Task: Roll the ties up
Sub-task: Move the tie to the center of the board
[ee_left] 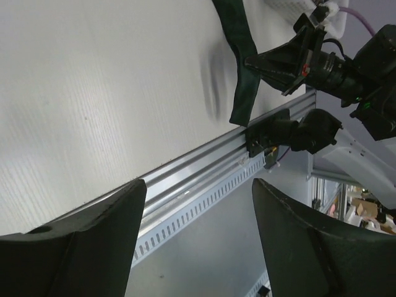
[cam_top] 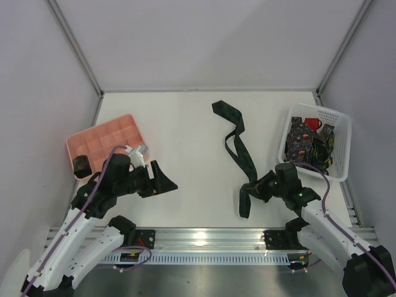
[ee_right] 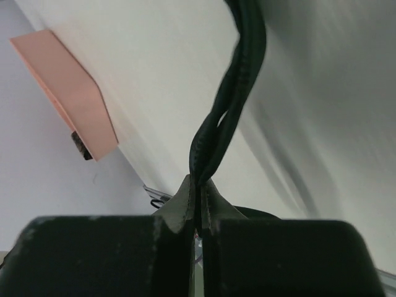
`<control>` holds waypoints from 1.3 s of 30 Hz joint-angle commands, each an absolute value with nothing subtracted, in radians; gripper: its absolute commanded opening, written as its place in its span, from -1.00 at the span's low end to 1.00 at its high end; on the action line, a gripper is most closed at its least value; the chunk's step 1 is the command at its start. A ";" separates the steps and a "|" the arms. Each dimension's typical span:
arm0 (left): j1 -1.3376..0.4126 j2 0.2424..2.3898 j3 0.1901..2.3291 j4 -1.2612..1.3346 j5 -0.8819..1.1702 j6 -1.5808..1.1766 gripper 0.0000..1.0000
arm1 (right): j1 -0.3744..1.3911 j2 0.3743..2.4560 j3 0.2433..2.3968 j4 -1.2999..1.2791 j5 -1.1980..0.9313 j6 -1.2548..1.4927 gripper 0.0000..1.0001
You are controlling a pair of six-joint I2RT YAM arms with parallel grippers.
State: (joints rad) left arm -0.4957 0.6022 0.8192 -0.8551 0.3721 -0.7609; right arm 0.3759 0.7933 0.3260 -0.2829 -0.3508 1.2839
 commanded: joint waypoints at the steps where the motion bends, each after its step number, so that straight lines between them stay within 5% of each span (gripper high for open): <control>1: -0.494 0.638 0.784 -0.818 0.506 -0.807 0.50 | 0.379 0.744 0.336 -0.406 -0.282 1.272 -1.00; 9: -0.639 0.761 0.726 -0.681 0.514 -0.854 0.46 | 0.399 0.738 0.265 -0.503 -0.305 1.242 -0.94; 11: -0.707 0.819 0.724 -0.638 0.491 -0.867 0.47 | 0.400 0.732 0.252 -0.496 -0.322 1.243 -0.65; 12: -0.745 0.842 0.732 -0.624 0.471 -0.870 0.47 | 0.400 0.741 0.259 -0.509 -0.330 1.224 -0.27; 15: -0.805 0.917 0.742 -0.552 0.456 -0.879 0.47 | 0.400 0.787 0.369 -0.621 -0.308 1.146 0.46; 18: -0.862 1.008 0.753 -0.467 0.454 -0.887 0.50 | 0.400 0.822 0.527 -0.750 -0.267 1.011 0.82; 24: -0.965 1.158 0.837 -0.425 0.373 -0.868 0.58 | 0.399 0.989 0.820 -0.789 -0.106 0.666 0.92; 30: -0.988 1.060 0.781 -0.399 0.336 -0.893 0.62 | 0.397 1.293 1.086 -0.649 -0.020 0.359 0.99; 39: -0.994 0.928 0.672 -0.449 0.273 -0.916 0.74 | 0.380 1.831 1.561 -0.635 0.110 0.402 0.99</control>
State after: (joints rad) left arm -0.9840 0.9661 0.7036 -0.4389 0.3153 -0.8913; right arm 0.3935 1.7443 1.4307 -0.6582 0.0238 0.3912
